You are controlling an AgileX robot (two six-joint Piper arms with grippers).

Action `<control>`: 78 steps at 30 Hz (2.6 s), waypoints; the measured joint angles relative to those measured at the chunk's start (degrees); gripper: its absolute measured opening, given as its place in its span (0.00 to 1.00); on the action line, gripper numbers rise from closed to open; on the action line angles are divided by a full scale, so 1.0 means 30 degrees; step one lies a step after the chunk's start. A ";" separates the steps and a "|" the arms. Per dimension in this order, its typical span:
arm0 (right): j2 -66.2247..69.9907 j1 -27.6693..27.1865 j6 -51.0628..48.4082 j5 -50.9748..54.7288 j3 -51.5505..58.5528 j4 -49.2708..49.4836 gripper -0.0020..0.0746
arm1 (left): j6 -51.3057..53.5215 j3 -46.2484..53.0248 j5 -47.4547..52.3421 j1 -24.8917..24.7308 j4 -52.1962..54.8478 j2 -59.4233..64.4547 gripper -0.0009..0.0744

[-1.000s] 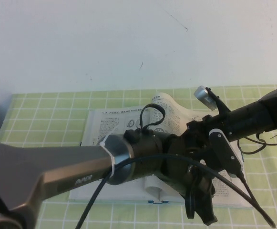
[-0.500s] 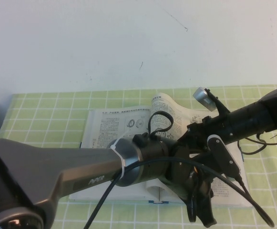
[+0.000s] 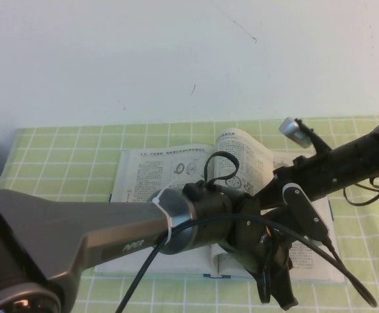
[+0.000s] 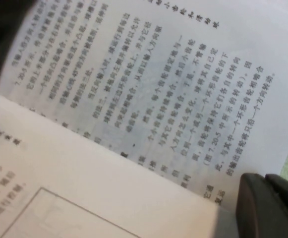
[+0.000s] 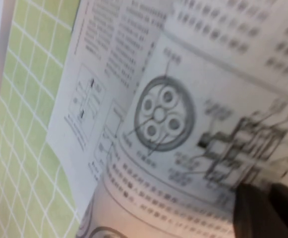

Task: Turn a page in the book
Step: Open the closed book

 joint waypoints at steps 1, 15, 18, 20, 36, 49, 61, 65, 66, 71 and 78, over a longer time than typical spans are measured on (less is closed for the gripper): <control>-0.0152 -0.0155 0.0000 0.0000 0.0000 0.0000 0.11 | 0.0000 0.0000 0.0000 0.0000 0.0000 0.0000 0.01; -0.0500 -0.1720 0.0179 -0.0258 0.0000 -0.2108 0.04 | 0.0000 0.0000 0.0000 0.0000 0.0073 0.0024 0.01; -0.0500 -0.1720 0.0463 -0.0762 0.0000 -0.2883 0.03 | 0.0000 0.0000 0.0000 0.0000 0.0073 0.0024 0.01; -0.0500 -0.1720 0.0707 -0.1193 0.0000 -0.3137 0.03 | 0.0000 0.0000 0.0000 0.0000 0.0073 0.0024 0.01; -0.0500 -0.1720 0.1400 -0.3520 0.0000 -0.3349 0.03 | -0.0361 0.0000 0.0000 0.0000 0.0073 0.0024 0.01; -0.0010 -0.1780 0.1473 -0.2924 -0.0167 -0.2969 0.03 | -0.2272 0.0000 -0.0119 0.0000 0.0222 0.0024 0.01; 0.0080 -0.1780 0.1640 -0.2746 -0.0167 -0.2961 0.03 | -1.1181 0.0153 -0.0562 0.0017 0.7400 -0.0328 0.01; 0.0080 -0.1780 0.1757 -0.2672 -0.0167 -0.2961 0.03 | -1.5635 0.0153 0.0116 0.0158 1.1532 -0.0451 0.01; 0.0080 -0.1780 0.1791 -0.2628 -0.0167 -0.2961 0.03 | -1.6727 0.0153 0.0289 0.0228 1.2635 -0.0537 0.01; 0.0080 -0.1745 0.1791 -0.2301 -0.0167 -0.2999 0.03 | -2.0501 0.0153 0.1831 0.0469 1.7176 -0.1184 0.01; 0.0080 -0.1745 0.1791 -0.2146 -0.0167 -0.3181 0.03 | -2.2747 0.0189 0.4590 0.0677 1.9628 -0.2515 0.01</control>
